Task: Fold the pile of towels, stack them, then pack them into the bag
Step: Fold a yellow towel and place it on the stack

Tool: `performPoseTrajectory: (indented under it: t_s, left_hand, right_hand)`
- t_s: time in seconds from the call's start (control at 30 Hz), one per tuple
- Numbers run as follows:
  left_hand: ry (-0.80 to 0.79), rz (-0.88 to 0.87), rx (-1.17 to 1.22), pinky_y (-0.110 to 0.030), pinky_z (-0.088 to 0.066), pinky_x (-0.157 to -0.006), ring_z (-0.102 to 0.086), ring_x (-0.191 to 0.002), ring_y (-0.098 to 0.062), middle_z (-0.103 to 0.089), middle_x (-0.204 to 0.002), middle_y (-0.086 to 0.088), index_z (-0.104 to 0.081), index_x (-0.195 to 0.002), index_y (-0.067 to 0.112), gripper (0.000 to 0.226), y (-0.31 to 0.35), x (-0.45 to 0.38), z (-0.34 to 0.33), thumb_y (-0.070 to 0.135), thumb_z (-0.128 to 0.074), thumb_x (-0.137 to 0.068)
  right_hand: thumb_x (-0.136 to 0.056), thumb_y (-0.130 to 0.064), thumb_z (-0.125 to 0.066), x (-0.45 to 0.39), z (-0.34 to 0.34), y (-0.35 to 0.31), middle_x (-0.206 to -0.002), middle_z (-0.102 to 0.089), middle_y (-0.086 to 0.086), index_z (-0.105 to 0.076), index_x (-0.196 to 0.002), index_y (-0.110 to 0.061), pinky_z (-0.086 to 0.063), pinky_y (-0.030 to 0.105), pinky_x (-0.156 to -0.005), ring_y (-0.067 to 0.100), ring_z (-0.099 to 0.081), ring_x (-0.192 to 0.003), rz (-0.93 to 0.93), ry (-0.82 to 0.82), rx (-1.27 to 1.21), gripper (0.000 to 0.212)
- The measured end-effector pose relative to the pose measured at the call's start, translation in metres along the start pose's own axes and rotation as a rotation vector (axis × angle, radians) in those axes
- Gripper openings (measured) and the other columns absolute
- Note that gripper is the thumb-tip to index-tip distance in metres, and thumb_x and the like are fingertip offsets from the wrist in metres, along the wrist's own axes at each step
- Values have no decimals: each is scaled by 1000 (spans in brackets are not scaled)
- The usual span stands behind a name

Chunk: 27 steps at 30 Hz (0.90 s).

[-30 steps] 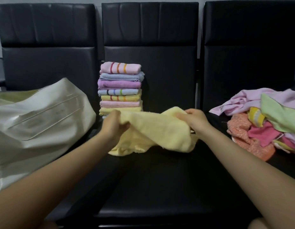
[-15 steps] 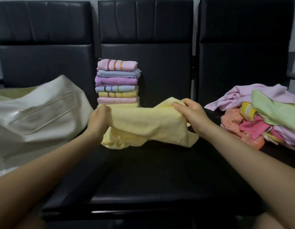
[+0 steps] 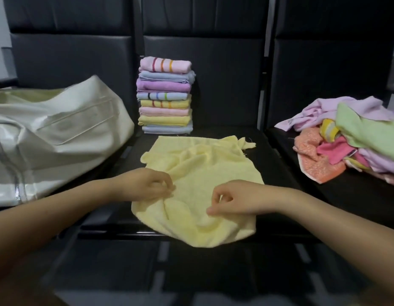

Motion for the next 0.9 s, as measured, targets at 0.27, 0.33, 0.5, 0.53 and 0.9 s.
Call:
performPoseTrajectory:
  t_s: [0.27,0.33,0.5,0.53,0.9]
  left_hand:
    - [194,221,193,-34,-50,-88,-63,-89,-16,-69,-91,-1,-73,-74,17,41,-24,-28,17,44,-51,-96]
    - [280,262,227,-33,-52,-75,-65,-83,-19,-70,-88,-6,-72,-76,15,39,-30,-43,24,39,-51,-97]
    - [595,344,179,-30,-38,-60,-61,-79,-26,-67,-85,-13,-69,-80,7,32,-43,-82,44,29,-51,-94]
    - [635,355,169,-31,-39,-63,-60,-82,-28,-65,-86,-12,-68,-82,7,29,-45,-91,46,29,-52,-93]
    - [480,604,21,-38,-43,-76,-56,-90,-23,-64,-99,-7,-52,-80,19,28,-73,-148,33,44,-55,-91]
  right_hand:
    - [-95,-45,-53,-47,43,42,-83,-70,3,-68,-88,-11,-52,32,-70,16,-63,-72,-168,312,-110,38]
    - [-96,-37,-53,-63,60,65,-72,-59,4,-62,-78,-7,-43,32,-64,18,-53,-67,-226,470,-95,36]
    - [-95,-21,-49,-94,85,106,-63,-44,2,-46,-62,-11,-40,36,-61,19,-45,-61,-352,800,-206,34]
    - [-95,-25,-51,-100,88,107,-75,-54,3,-57,-72,-10,-44,35,-65,21,-53,-71,-372,826,-235,28]
    - [-90,-24,-57,-146,93,119,-84,-62,3,-66,-87,-9,-44,30,-68,21,-59,-80,-451,660,-235,18]
Point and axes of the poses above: each hand's wrist, its own x-axis away from the middle knuckle, its own z-axis out of the back of the hand, y = z × x, the point moved 5 cm from there along -x, towards the middle knuckle
